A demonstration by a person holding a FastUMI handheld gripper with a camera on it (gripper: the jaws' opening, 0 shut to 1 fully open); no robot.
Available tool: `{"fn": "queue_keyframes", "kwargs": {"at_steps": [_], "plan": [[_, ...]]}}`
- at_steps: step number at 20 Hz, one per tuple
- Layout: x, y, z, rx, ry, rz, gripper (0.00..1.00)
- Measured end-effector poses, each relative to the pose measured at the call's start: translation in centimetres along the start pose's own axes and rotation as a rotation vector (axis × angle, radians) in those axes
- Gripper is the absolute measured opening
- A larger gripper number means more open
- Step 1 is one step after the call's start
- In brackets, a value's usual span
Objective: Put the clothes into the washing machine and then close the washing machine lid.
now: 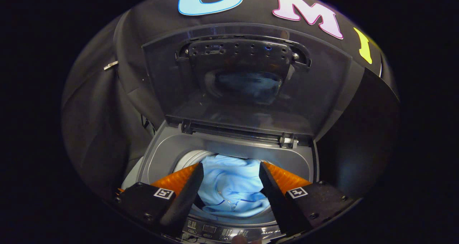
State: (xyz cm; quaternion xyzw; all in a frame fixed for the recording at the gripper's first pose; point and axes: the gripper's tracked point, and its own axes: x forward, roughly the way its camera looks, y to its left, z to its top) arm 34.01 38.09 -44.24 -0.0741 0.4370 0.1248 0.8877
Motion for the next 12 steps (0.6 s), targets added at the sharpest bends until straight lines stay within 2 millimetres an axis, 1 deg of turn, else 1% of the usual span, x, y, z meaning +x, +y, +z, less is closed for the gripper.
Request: {"fn": "queue_keyframes", "kwargs": {"at_steps": [2,4,8,11,12], "plan": [[-0.6,-0.3,0.0,-0.016,-0.007,-0.001,0.98],[-1.4,-0.2,0.1,-0.010,-0.012,0.008,0.99],[-3.2,0.1,1.0,-0.010,-0.039,0.026,0.98],[-5.1,0.2,2.5,-0.026,-0.077,0.025,0.98],[-5.9,0.2,3.6,-0.027,-0.101,0.027,0.99]]}}
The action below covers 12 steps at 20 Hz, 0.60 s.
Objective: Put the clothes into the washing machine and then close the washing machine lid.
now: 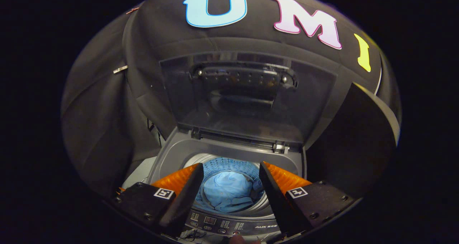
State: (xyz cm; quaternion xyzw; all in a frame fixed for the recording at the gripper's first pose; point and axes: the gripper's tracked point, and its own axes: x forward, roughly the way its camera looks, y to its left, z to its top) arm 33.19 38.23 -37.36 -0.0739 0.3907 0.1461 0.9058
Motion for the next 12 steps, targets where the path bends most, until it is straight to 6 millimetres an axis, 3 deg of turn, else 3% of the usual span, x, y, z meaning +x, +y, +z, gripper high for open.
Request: {"fn": "queue_keyframes", "kwargs": {"at_steps": [6,10,12], "plan": [[-4.7,-0.4,9.5,0.004,-0.201,0.001,0.98],[-5.8,-0.8,15.9,0.029,-0.267,-0.001,0.99],[-4.7,-1.6,18.6,0.061,-0.279,-0.008,0.99]]}}
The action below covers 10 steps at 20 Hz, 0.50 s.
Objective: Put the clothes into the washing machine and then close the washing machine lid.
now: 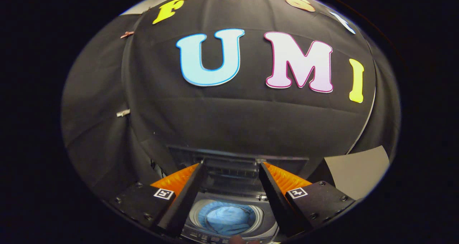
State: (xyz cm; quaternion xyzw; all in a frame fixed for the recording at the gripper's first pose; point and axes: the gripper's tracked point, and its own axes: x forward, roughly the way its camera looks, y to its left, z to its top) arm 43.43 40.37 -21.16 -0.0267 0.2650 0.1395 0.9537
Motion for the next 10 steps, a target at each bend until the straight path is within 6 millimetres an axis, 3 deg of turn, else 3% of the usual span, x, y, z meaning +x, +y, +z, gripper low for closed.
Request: {"fn": "queue_keyframes", "kwargs": {"at_steps": [2,5,8,10], "plan": [[2.5,-0.9,1.6,-0.026,0.001,-0.032,0.99],[6.9,-1.1,1.8,-0.027,0.028,-0.044,1.00],[10.4,-1.6,0.1,-0.031,0.117,-0.072,1.00],[11.6,-2.0,-1.6,0.004,0.184,-0.072,1.00]]}}
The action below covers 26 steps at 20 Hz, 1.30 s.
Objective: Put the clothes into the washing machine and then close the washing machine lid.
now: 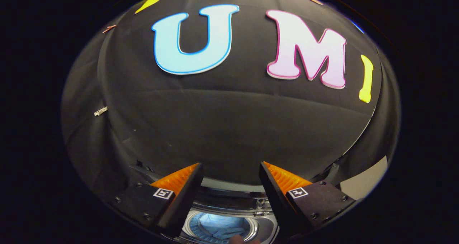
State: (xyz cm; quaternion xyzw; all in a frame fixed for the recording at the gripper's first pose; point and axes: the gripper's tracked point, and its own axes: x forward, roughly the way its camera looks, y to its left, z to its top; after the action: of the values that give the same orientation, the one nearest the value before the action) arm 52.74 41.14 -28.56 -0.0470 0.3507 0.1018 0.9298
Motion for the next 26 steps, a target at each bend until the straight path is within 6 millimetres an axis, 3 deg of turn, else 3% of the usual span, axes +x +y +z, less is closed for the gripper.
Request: {"fn": "queue_keyframes", "kwargs": {"at_steps": [2,5,15,21,26], "plan": [[1.5,0.5,-0.8,0.041,0.025,0.019,1.00],[1.4,0.8,-1.5,0.077,0.045,0.062,1.00],[-2.8,1.4,-4.2,0.050,0.039,0.108,1.00],[-5.7,2.0,-7.3,0.055,0.035,0.147,1.00],[-8.1,2.6,-10.9,0.041,0.054,0.170,1.00]]}}
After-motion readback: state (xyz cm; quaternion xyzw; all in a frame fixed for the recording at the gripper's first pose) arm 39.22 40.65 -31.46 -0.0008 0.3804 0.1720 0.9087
